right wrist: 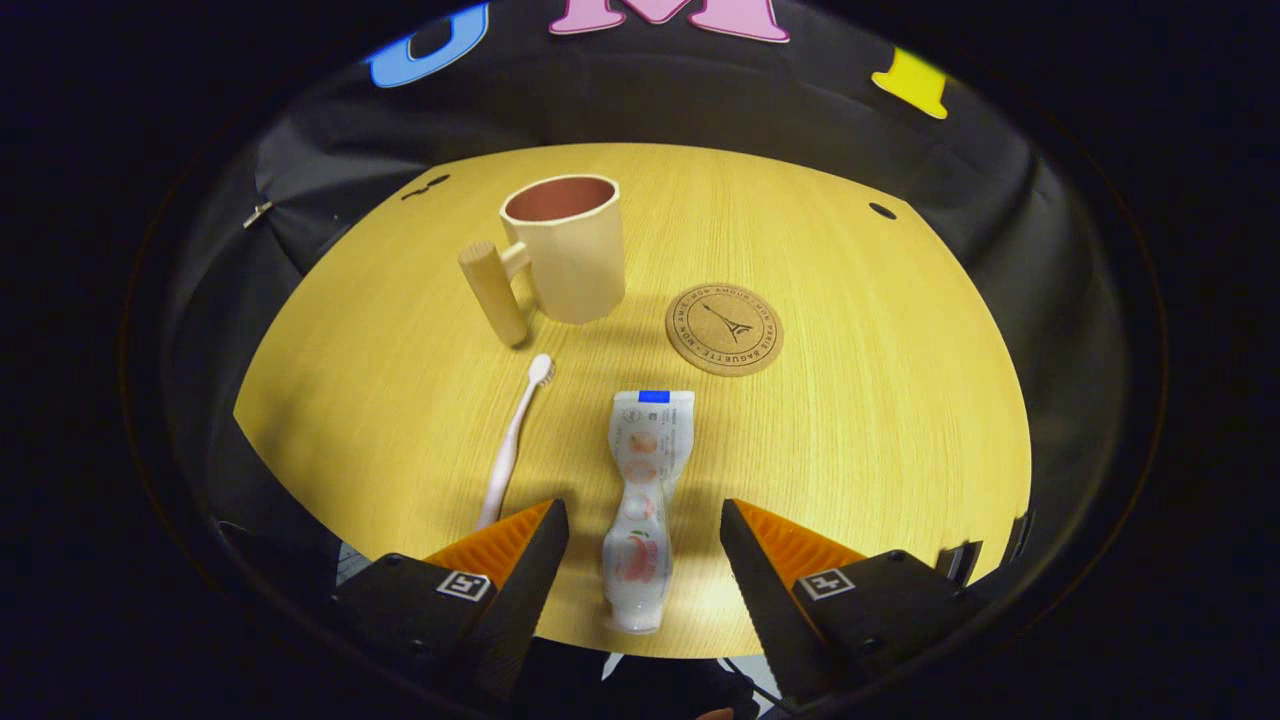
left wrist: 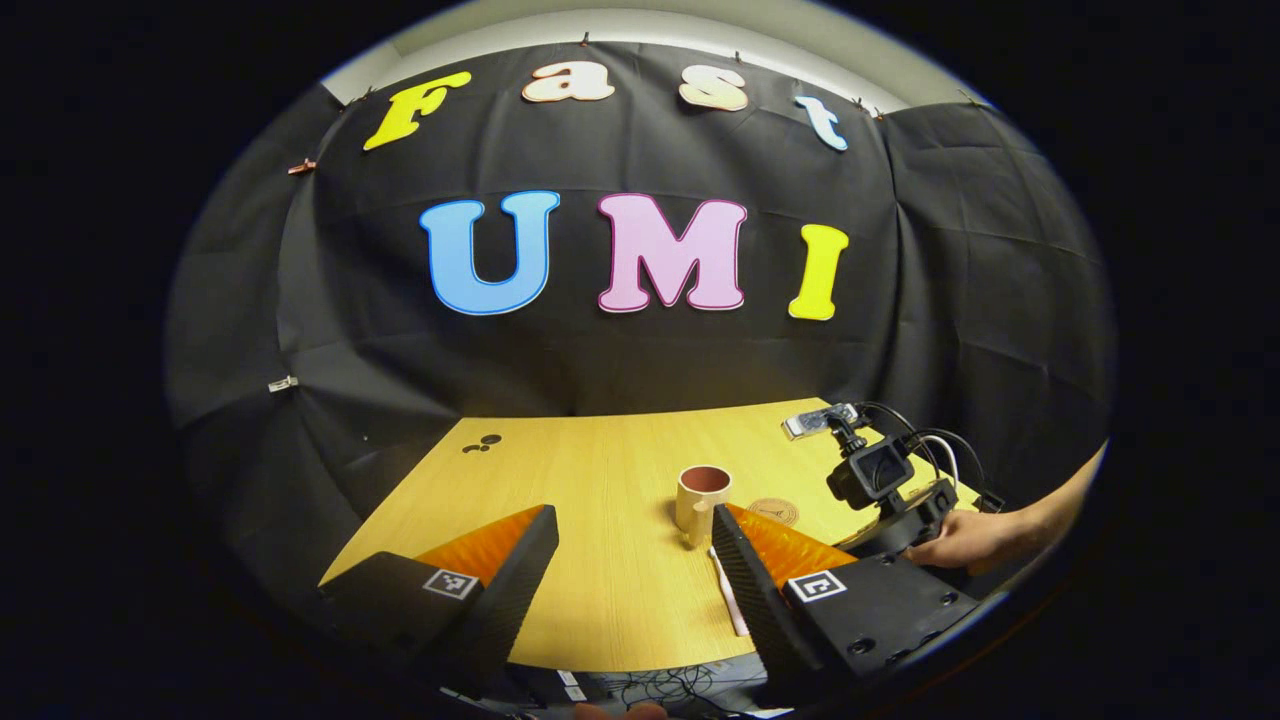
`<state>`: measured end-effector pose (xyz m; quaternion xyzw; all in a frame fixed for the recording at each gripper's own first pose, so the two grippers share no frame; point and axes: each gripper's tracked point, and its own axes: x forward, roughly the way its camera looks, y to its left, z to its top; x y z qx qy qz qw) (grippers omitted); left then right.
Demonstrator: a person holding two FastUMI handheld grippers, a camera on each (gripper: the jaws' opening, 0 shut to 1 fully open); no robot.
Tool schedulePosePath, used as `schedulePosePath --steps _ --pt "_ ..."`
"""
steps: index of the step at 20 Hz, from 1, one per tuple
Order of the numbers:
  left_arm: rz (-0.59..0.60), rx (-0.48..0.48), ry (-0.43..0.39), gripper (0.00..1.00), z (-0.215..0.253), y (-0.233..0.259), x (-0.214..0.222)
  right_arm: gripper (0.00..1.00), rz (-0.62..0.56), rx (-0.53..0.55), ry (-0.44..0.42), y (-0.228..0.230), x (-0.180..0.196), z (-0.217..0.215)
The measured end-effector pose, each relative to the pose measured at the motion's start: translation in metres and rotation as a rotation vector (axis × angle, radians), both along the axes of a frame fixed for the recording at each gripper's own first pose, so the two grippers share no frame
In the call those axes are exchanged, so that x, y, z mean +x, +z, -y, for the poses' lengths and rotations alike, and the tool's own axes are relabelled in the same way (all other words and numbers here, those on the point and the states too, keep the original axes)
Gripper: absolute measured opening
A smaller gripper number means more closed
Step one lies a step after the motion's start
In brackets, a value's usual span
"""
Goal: Put the toothbrush and toothpaste on the desktop into the cup, then pick up the cup and place it on the coaster on the desktop.
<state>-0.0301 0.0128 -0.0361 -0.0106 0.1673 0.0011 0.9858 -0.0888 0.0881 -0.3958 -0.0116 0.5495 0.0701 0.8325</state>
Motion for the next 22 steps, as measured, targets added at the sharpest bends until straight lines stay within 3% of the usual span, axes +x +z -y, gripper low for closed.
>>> schedulePosePath --steps 3,7,10,13,14,15,18,22 --pt "-0.013 -0.009 0.026 0.96 -0.004 -0.006 -0.003 0.88 -0.030 -0.012 0.021 -0.009 0.004 -0.003" --pt "-0.033 -0.026 0.055 0.96 -0.006 -0.013 -0.008 0.72 -0.076 -0.009 0.026 -0.022 0.005 -0.004" --pt "-0.044 -0.028 0.067 0.96 -0.005 -0.017 -0.005 0.67 -0.111 0.004 0.005 -0.025 0.004 -0.003" --pt "-0.059 -0.038 0.064 0.97 0.002 -0.021 -0.001 0.49 -0.131 0.007 0.026 -0.025 0.007 0.003" --pt "-0.068 -0.040 0.062 0.97 0.008 -0.023 0.001 0.34 -0.142 0.023 0.050 -0.027 0.005 0.003" --pt "-0.080 -0.043 0.060 0.97 0.012 -0.027 0.004 0.36 -0.134 0.039 0.073 -0.027 0.008 0.005" --pt "-0.120 -0.059 0.040 0.97 0.030 -0.038 0.012 0.24 -0.147 0.095 0.088 -0.025 0.002 0.007" --pt "-0.206 -0.067 0.007 0.97 0.055 -0.066 0.027 0.19 -0.080 0.221 0.067 -0.007 -0.003 0.018"
